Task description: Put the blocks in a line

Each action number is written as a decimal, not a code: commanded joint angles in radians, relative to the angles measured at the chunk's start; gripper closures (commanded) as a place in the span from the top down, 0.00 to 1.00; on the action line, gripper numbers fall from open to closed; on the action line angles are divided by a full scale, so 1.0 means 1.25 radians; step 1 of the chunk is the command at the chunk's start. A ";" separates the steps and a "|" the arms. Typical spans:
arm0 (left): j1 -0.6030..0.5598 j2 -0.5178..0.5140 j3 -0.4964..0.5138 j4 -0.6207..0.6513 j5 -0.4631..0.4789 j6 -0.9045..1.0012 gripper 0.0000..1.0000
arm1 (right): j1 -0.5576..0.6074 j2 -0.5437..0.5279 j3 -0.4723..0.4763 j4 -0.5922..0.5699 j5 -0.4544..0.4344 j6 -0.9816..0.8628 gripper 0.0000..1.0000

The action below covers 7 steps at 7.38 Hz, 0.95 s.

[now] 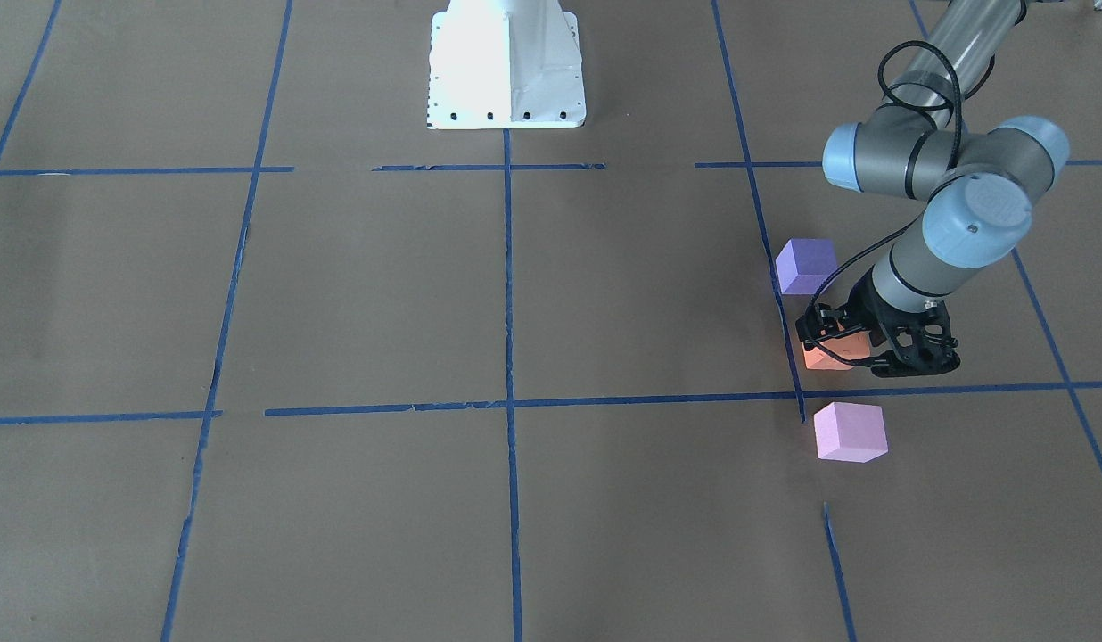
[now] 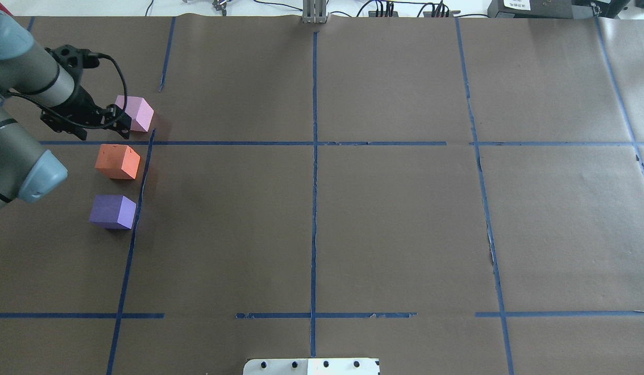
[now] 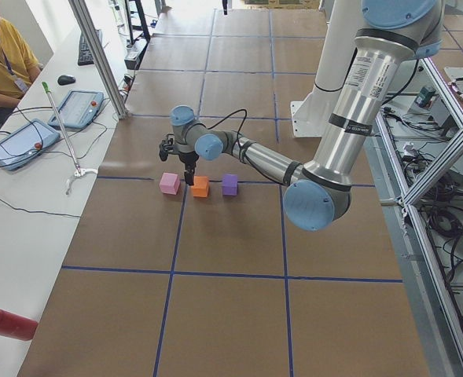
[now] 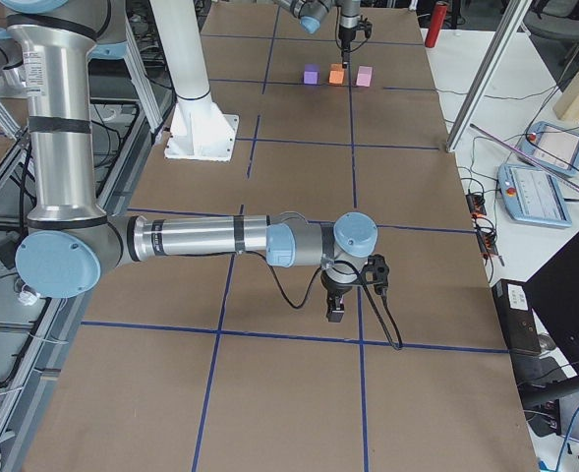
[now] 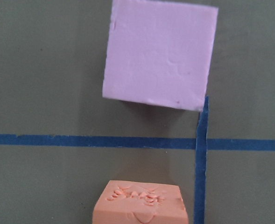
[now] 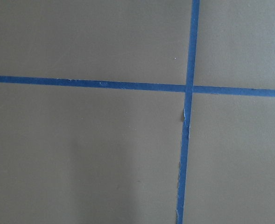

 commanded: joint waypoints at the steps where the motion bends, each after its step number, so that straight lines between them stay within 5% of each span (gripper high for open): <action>1: -0.110 0.045 -0.033 0.015 -0.006 0.169 0.99 | 0.000 0.000 0.000 0.000 0.000 0.000 1.00; 4: -0.310 0.189 -0.017 0.085 -0.010 0.549 1.00 | 0.000 0.000 0.000 0.000 0.000 0.000 1.00; 7: -0.337 0.216 0.036 0.082 0.000 0.559 1.00 | 0.000 0.000 0.000 0.000 0.000 0.000 1.00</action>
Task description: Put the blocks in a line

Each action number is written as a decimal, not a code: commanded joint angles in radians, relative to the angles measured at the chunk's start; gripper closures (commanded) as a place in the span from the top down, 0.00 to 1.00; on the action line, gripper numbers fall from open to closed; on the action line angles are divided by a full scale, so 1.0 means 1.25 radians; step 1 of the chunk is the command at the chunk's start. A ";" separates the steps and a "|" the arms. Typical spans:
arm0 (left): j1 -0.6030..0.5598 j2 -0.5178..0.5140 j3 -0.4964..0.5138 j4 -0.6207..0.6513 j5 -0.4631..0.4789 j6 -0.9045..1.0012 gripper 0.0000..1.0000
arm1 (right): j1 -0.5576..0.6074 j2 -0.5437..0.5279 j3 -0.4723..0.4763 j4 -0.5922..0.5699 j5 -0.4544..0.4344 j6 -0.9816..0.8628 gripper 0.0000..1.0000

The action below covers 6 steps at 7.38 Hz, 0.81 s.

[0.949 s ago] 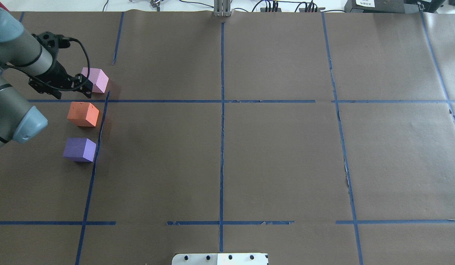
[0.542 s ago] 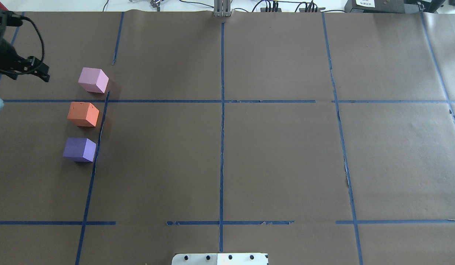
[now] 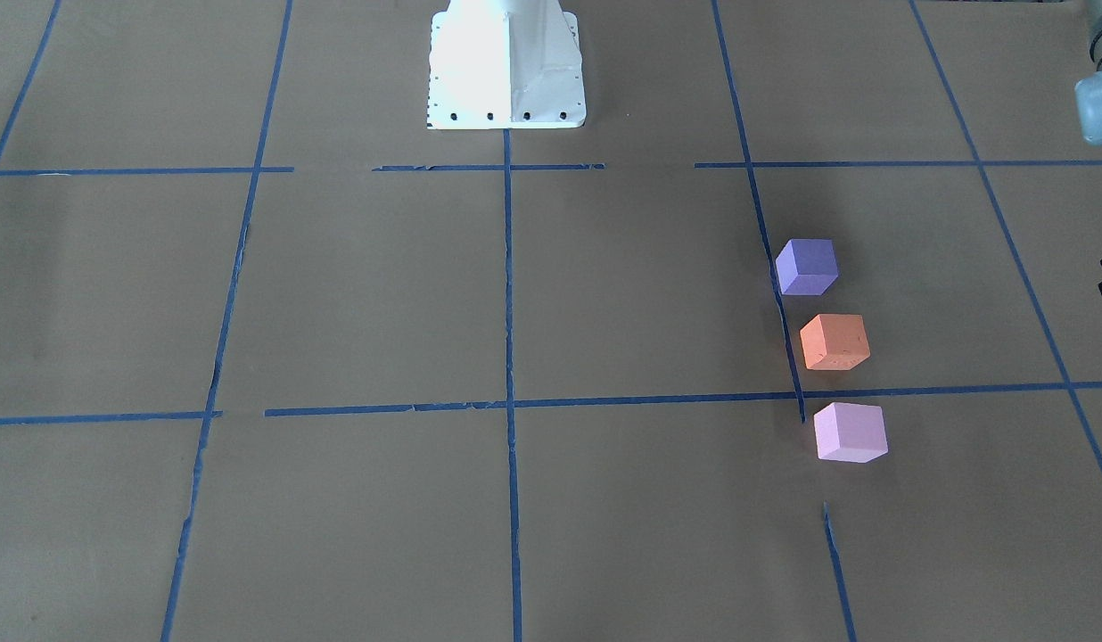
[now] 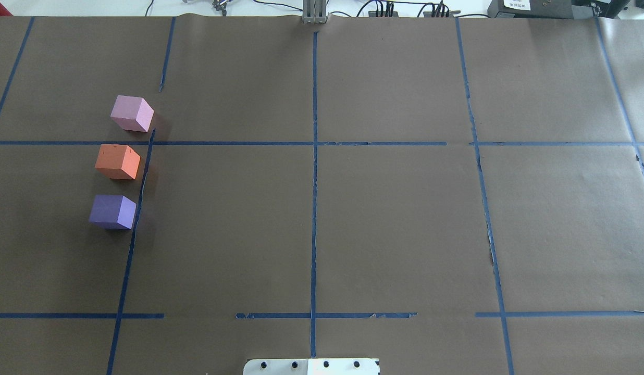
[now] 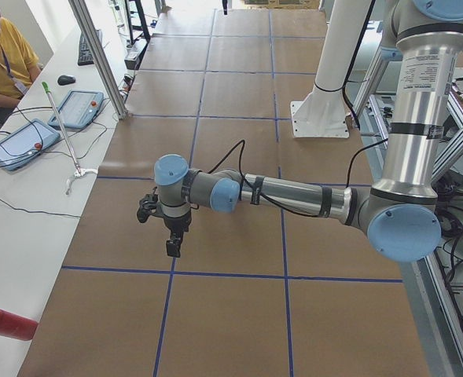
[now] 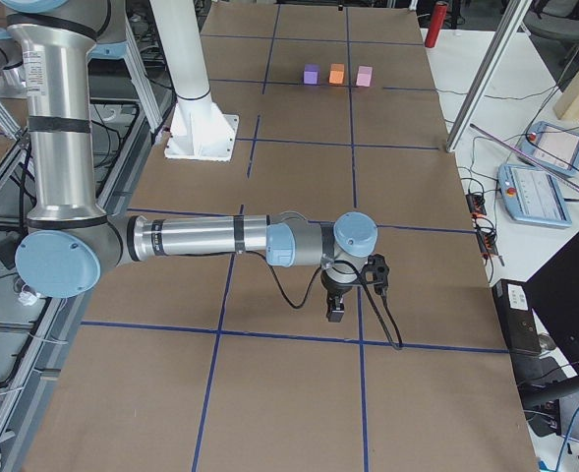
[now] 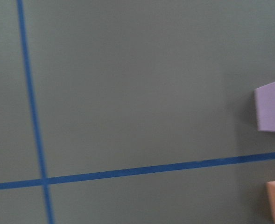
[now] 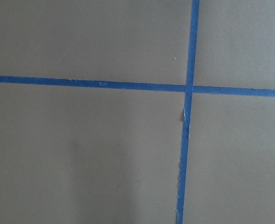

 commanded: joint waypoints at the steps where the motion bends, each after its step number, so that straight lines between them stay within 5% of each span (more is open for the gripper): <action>1: -0.015 0.006 0.033 0.000 -0.006 0.023 1.00 | 0.000 0.000 0.000 0.000 0.000 0.000 1.00; 3: -0.101 0.011 0.038 0.012 -0.044 0.135 1.00 | 0.000 0.000 0.001 0.000 0.000 0.000 1.00; 4: -0.120 0.013 0.038 0.013 -0.136 0.159 1.00 | 0.000 0.000 0.000 0.000 0.000 0.000 1.00; 6: -0.119 0.014 0.035 0.011 -0.144 0.158 1.00 | 0.000 0.000 0.000 0.000 0.000 0.000 1.00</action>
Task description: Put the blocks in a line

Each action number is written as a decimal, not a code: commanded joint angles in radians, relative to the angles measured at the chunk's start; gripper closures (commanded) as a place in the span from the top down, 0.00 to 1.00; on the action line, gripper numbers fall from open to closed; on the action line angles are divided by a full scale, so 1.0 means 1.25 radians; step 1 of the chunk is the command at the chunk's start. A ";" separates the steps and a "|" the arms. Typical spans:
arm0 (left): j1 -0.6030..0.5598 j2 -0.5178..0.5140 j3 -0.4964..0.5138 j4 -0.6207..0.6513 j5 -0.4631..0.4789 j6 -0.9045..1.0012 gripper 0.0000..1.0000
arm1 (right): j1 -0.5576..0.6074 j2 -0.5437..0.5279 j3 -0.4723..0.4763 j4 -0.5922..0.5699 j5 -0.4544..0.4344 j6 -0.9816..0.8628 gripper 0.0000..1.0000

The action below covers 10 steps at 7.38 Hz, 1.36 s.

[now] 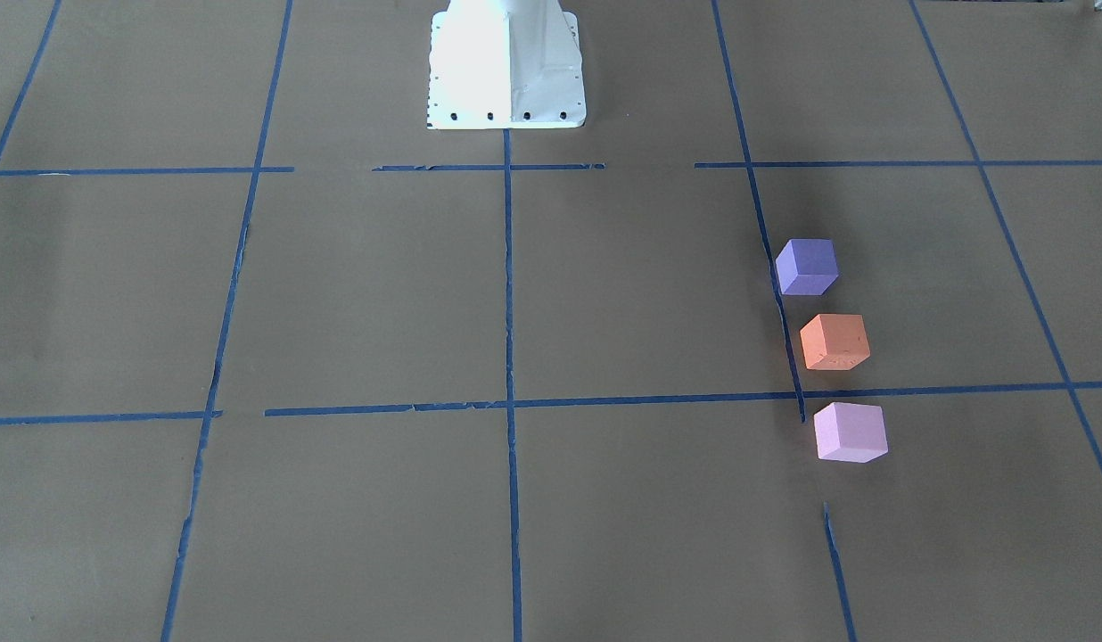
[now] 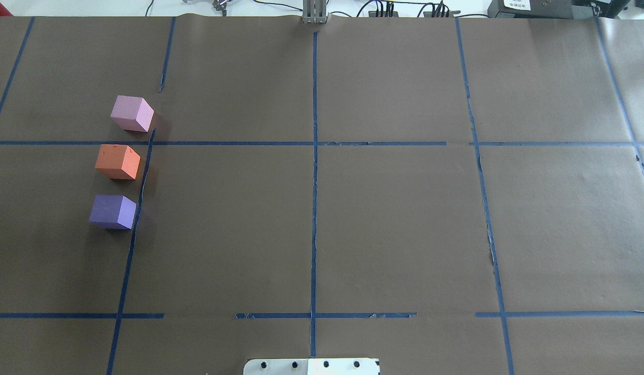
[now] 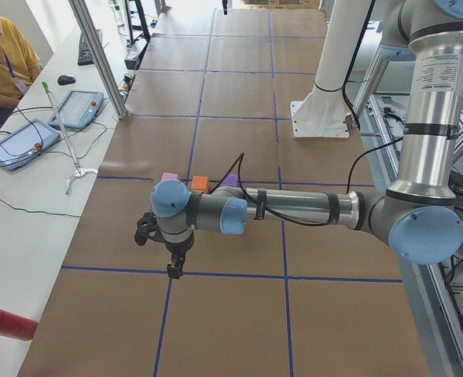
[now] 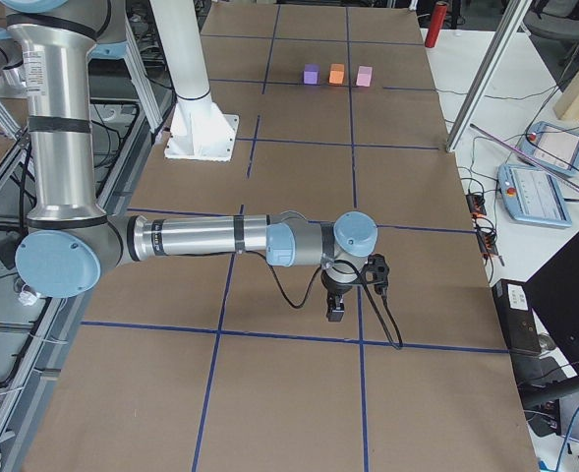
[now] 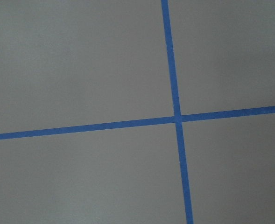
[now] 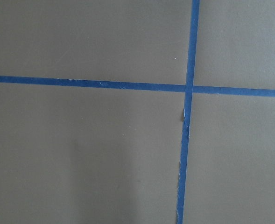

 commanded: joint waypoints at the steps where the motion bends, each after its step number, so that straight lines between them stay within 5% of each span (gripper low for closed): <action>1: -0.004 0.001 0.000 -0.003 0.006 0.008 1.00 | 0.000 0.000 0.000 0.000 0.000 0.000 1.00; 10: -0.004 0.001 -0.011 -0.014 0.006 0.008 1.00 | 0.000 0.000 0.001 0.000 0.000 0.000 1.00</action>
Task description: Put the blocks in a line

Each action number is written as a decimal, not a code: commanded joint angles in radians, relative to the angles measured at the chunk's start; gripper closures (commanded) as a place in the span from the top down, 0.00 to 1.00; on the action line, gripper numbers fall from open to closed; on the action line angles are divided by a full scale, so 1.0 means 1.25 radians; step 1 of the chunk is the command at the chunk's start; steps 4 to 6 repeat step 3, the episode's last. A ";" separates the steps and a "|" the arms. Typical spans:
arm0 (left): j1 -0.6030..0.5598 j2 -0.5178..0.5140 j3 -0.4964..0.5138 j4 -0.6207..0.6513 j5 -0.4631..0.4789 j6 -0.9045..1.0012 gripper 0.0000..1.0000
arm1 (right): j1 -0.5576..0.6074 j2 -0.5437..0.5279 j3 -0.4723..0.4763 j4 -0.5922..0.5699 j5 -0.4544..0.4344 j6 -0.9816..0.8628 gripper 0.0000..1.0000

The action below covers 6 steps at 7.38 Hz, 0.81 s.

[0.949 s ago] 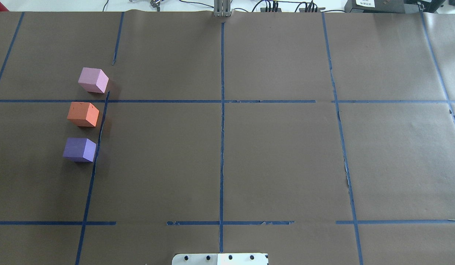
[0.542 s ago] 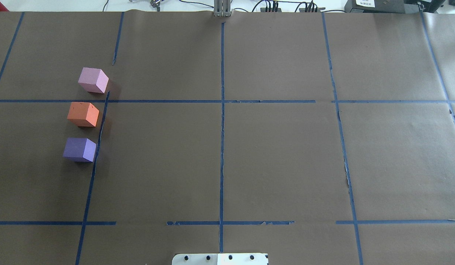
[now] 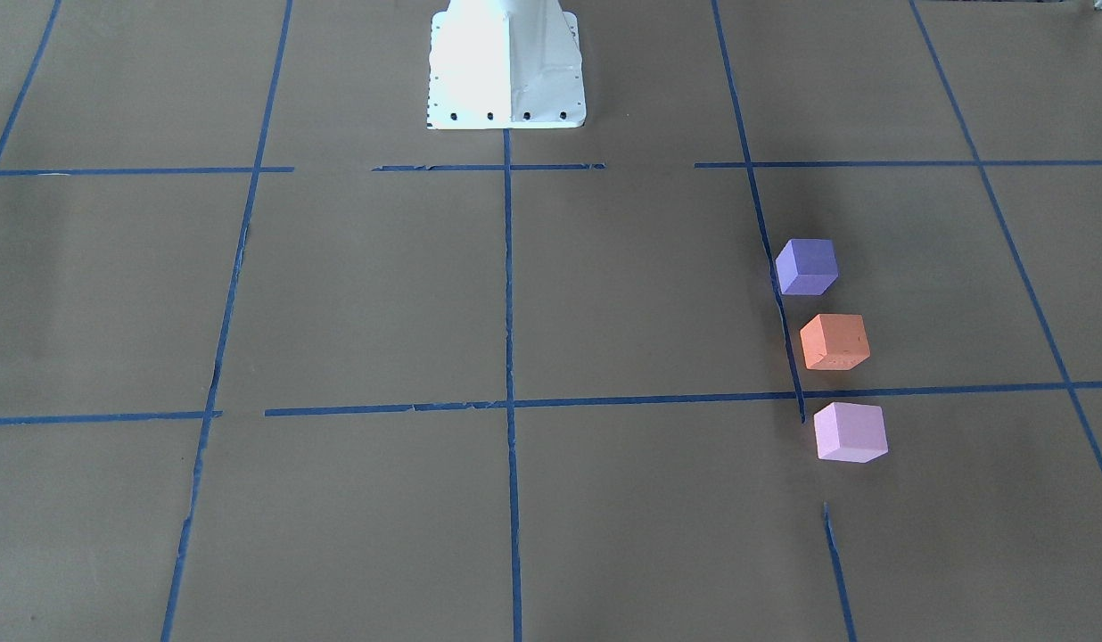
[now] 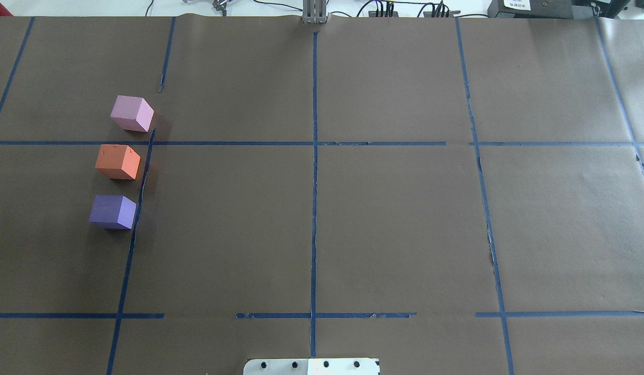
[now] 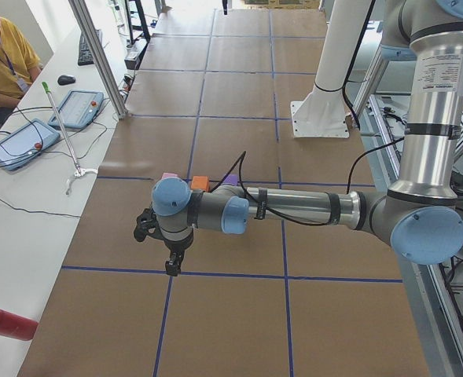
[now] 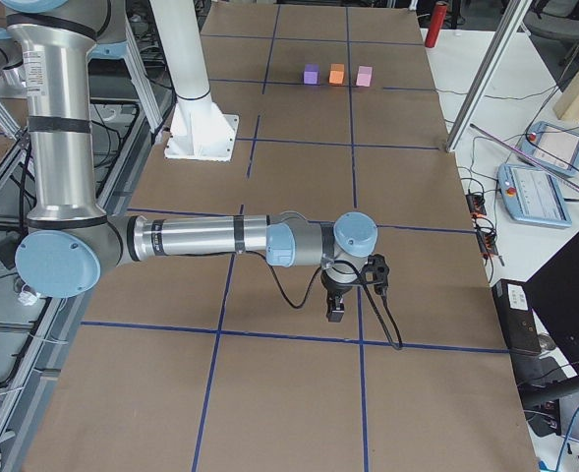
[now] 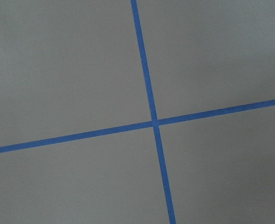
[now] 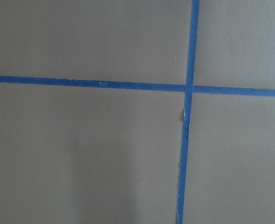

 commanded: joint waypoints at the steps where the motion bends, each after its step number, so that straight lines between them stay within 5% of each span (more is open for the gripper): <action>1: 0.000 0.001 -0.002 0.000 0.000 -0.001 1.00 | 0.000 0.000 0.000 0.000 0.000 0.000 1.00; 6: 0.000 0.000 -0.004 -0.001 0.000 0.000 1.00 | 0.000 0.000 0.000 0.000 0.000 0.000 1.00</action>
